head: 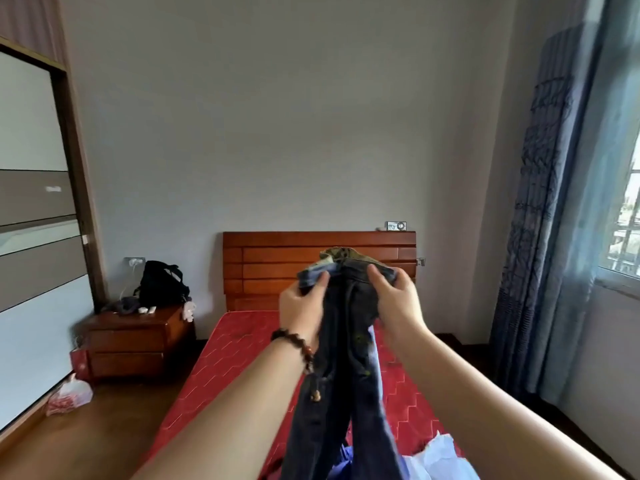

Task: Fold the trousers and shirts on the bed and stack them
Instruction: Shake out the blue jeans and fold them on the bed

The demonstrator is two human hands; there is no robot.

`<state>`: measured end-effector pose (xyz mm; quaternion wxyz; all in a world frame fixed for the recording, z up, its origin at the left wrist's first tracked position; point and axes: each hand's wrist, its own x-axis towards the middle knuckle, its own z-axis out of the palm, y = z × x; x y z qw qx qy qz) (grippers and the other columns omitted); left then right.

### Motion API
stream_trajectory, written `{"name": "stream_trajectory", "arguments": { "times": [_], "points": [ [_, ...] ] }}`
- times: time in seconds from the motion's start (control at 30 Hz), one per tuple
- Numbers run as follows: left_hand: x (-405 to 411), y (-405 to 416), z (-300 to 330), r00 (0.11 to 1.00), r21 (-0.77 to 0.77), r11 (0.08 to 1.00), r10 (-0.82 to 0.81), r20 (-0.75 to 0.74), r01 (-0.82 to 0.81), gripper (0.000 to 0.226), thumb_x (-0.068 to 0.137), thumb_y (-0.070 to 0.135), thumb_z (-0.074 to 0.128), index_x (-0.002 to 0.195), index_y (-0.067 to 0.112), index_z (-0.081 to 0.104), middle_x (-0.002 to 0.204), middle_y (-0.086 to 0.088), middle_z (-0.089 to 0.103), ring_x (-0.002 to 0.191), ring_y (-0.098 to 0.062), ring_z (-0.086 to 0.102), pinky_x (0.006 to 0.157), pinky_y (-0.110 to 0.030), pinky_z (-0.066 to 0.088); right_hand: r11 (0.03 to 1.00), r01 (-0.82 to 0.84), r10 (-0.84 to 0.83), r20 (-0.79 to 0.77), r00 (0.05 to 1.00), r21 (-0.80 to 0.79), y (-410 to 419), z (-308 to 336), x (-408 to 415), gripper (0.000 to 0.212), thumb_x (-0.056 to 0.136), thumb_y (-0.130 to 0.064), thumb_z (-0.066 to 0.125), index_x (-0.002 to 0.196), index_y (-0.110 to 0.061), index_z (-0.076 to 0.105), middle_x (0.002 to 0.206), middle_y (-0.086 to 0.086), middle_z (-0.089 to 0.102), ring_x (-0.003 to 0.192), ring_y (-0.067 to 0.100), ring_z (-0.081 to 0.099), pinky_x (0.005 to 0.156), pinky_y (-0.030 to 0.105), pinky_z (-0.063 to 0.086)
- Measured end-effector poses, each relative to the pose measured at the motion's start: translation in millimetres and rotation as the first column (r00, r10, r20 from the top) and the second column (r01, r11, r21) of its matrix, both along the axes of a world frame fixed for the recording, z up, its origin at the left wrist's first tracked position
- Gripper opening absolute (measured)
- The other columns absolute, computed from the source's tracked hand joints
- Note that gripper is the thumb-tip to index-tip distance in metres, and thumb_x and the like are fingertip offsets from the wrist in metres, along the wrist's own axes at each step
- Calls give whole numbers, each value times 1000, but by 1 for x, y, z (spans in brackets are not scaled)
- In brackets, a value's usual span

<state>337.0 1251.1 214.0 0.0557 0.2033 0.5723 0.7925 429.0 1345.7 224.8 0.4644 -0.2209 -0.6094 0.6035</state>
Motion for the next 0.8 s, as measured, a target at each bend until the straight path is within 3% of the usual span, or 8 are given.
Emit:
{"name": "stream_trajectory", "arguments": {
  "times": [0.07,0.17,0.27,0.37,0.47,0.57,0.67,0.8],
  "points": [
    [12,4,1,988,86,985,-154,13,153,19,89,28,68,94,10,72,94,-11,74,92,-29,70,85,-38,56,985,-162,163,-1,987,62,-20,-2,-3,23,96,-36,55,92,-15,64,94,10,72,90,25,70,81,40,58],
    [13,-4,-3,939,95,936,-329,-100,338,46,78,45,73,107,10,67,104,-9,73,101,-25,68,89,-38,53,901,-434,433,-57,900,-4,-29,-3,1,38,102,-39,38,99,-19,71,105,0,73,104,10,67,84,18,53],
    [8,-12,-8,947,-32,965,-263,-182,262,42,67,41,81,101,18,68,96,0,74,94,-17,69,87,-36,54,850,-527,527,20,850,-10,-18,-1,9,40,101,-40,39,106,-15,70,114,-4,71,110,5,63,89,17,51],
    [0,-20,-6,958,-7,970,-243,-150,245,12,84,21,73,95,18,70,92,-2,75,90,-20,71,78,-33,56,881,-459,446,119,887,116,1,4,19,43,84,-50,56,105,-16,72,113,2,71,109,13,65,95,28,51],
    [-12,-35,5,929,-2,947,-315,-195,321,9,89,14,65,96,17,69,89,1,75,85,-16,70,69,-23,54,955,-191,168,116,979,228,29,11,28,75,57,-60,73,124,-26,61,123,1,65,115,14,60,105,39,44],
    [-19,-49,26,883,-32,908,-414,-219,418,13,91,12,58,96,14,70,87,0,74,83,-15,69,69,-22,54,945,-326,319,212,924,-2,48,6,29,107,54,-53,79,147,-29,33,136,-4,48,126,15,47,109,37,31],
    [-24,-59,44,850,-97,876,-482,-211,473,15,92,15,56,99,14,69,92,-2,74,86,-16,70,76,-26,56,786,-566,603,104,791,-249,44,2,28,60,68,-30,78,121,-9,62,114,12,68,100,27,68,85,40,54],
    [-34,-70,55,880,-120,907,-421,-219,404,10,88,14,63,97,12,68,88,0,73,84,-16,68,80,-26,53,923,-384,384,6,923,-26,33,23,23,38,70,-9,78,105,2,67,96,17,73,83,30,71,71,36,59]
  ]
}}
